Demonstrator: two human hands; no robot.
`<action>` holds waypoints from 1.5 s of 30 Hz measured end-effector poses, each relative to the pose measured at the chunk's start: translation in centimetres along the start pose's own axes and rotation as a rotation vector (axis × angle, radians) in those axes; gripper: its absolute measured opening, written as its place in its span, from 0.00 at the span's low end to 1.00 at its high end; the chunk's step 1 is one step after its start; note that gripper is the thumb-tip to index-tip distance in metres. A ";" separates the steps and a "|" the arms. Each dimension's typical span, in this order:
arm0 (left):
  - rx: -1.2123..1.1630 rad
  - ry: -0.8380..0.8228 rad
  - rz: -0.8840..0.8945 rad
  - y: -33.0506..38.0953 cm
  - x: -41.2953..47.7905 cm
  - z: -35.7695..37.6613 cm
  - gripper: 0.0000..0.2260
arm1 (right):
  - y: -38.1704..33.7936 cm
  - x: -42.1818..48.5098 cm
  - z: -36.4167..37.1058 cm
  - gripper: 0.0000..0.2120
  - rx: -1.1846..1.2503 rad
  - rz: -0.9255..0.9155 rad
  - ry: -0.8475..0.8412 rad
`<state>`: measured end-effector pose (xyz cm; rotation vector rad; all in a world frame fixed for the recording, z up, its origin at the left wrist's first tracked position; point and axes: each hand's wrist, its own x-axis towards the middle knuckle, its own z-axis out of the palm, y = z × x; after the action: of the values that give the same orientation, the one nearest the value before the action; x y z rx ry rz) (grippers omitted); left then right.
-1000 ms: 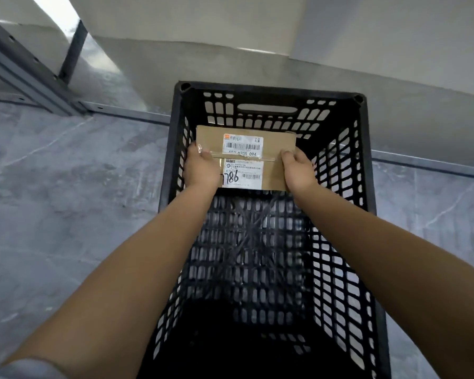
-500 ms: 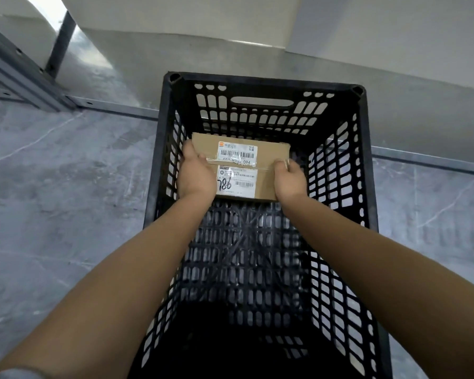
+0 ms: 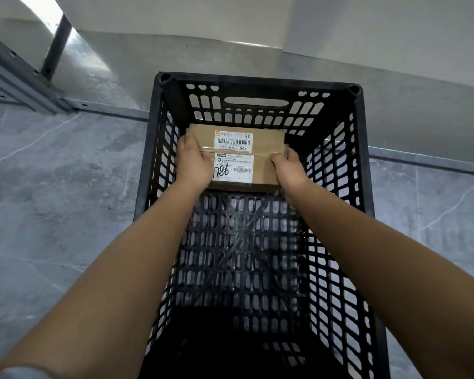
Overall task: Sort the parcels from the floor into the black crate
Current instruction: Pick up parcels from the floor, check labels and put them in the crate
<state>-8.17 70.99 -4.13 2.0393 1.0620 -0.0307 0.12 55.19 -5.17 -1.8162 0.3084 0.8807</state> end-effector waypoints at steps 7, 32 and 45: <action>0.003 0.046 -0.002 0.4 -0.1 0.2 0.28 | -0.1 0.0 -0.1 0.24 -0.014 -0.011 -0.020; -0.184 -0.375 -0.001 42.1 -20.0 -38.6 0.15 | -44.2 -38.7 -12.0 0.10 -0.135 -0.195 -0.168; -0.193 -0.316 0.467 67.0 -34.0 -59.8 0.08 | -67.2 -64.5 -23.2 0.02 -0.108 -0.658 -0.027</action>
<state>-3.13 67.50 91.67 1.9764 0.3669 -0.0084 4.00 50.74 90.65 -1.8296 -0.3505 0.4585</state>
